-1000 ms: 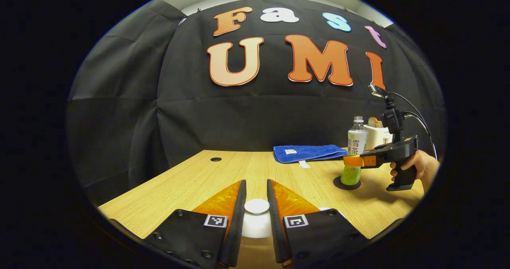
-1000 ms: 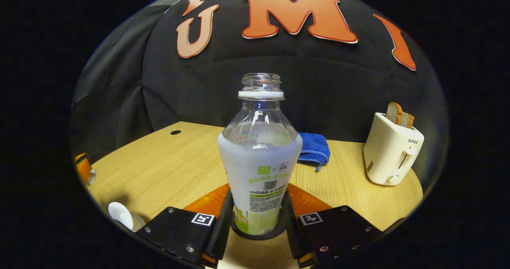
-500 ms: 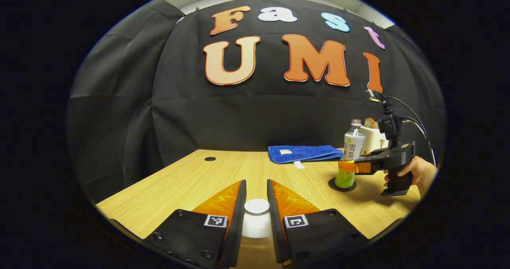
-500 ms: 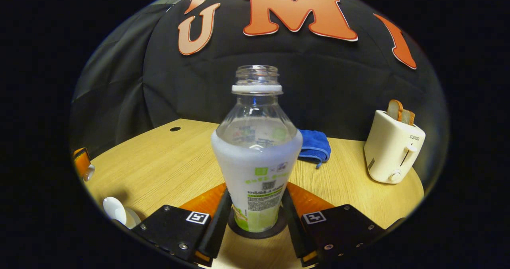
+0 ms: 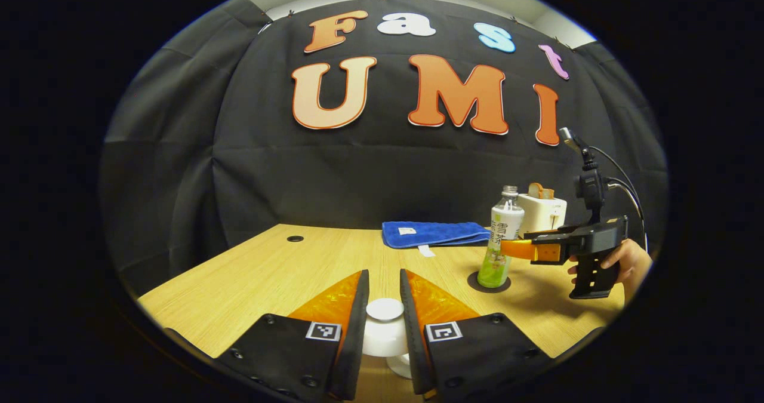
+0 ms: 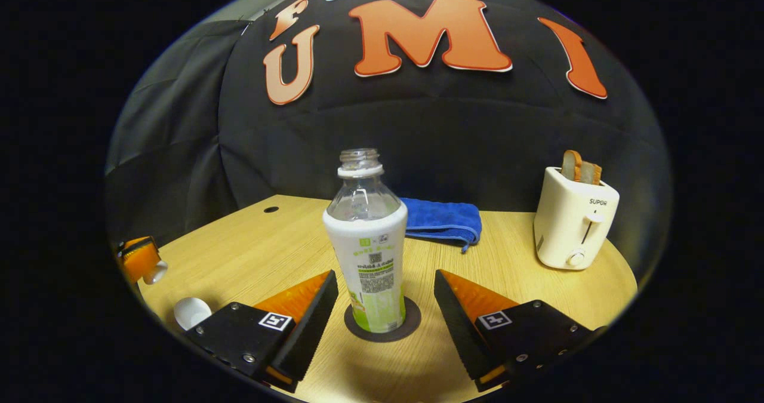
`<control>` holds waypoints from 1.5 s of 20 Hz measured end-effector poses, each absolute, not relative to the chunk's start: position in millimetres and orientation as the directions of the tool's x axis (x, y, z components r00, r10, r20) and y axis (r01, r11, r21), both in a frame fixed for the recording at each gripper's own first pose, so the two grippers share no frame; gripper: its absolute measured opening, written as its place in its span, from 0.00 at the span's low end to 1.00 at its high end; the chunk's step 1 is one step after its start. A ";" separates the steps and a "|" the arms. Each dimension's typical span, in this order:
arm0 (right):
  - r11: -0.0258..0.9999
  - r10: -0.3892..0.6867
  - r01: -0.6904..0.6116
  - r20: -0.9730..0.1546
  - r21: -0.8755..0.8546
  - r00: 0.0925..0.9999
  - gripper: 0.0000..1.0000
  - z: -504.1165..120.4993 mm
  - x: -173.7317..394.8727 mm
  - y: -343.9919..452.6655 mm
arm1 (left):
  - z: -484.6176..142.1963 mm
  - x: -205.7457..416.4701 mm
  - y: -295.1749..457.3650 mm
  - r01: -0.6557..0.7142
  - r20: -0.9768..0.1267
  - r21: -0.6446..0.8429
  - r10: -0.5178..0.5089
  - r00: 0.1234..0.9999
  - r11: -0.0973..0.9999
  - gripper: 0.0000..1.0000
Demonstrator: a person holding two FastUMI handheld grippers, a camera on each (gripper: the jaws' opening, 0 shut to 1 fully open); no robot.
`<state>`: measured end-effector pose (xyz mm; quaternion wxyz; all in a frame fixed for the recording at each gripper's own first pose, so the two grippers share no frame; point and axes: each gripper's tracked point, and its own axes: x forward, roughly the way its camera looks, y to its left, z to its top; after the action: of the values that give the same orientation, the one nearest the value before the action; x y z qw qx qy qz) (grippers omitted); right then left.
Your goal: Open the teacup lid with one hand, grasp the water bottle and pour water into the teacup with the other hand; after pouring, place the water bottle on the coaster and then close the teacup lid.
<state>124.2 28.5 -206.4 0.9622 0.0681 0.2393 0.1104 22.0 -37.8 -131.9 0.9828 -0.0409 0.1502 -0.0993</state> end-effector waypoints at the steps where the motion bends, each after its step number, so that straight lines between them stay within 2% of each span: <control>1: 0.968 0.236 -0.172 -0.433 0.183 0.870 0.97 -200.5 119.7 22.2 | -133.7 21.7 -42.5 0.191 -0.291 -0.121 -0.219 0.932 0.974 0.38; 13: 0.975 0.186 -0.136 -0.310 0.175 0.933 0.97 -154.4 66.7 -20.4 | -167.8 10.9 -86.1 0.249 -0.332 -0.175 -0.295 0.896 0.953 0.37; 21: 0.974 0.165 -0.107 -0.298 0.200 0.940 0.97 -151.1 53.5 -35.6 | -186.9 8.9 -88.7 0.246 -0.376 -0.136 -0.280 0.883 0.960 0.36; 27: 0.973 0.186 -0.134 -0.300 0.187 0.936 0.97 -153.2 48.3 -28.3 | -192.2 7.9 -89.8 0.259 -0.400 -0.092 -0.274 0.875 0.962 0.36; 29: 0.973 0.195 -0.145 -0.302 0.182 0.933 0.97 -153.4 44.8 -24.7 | -191.2 8.6 -89.8 0.255 -0.400 -0.088 -0.269 0.876 0.963 0.38; 30: 0.972 0.200 -0.150 -0.303 0.179 0.932 0.97 -153.3 44.3 -22.7 | -189.4 7.0 -88.6 0.255 -0.396 -0.085 -0.267 0.879 0.963 0.49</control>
<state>44.3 -22.7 -153.3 0.9798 0.0764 0.1616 0.0893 7.0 -88.6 -189.4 0.9690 -0.0153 0.2064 -0.1346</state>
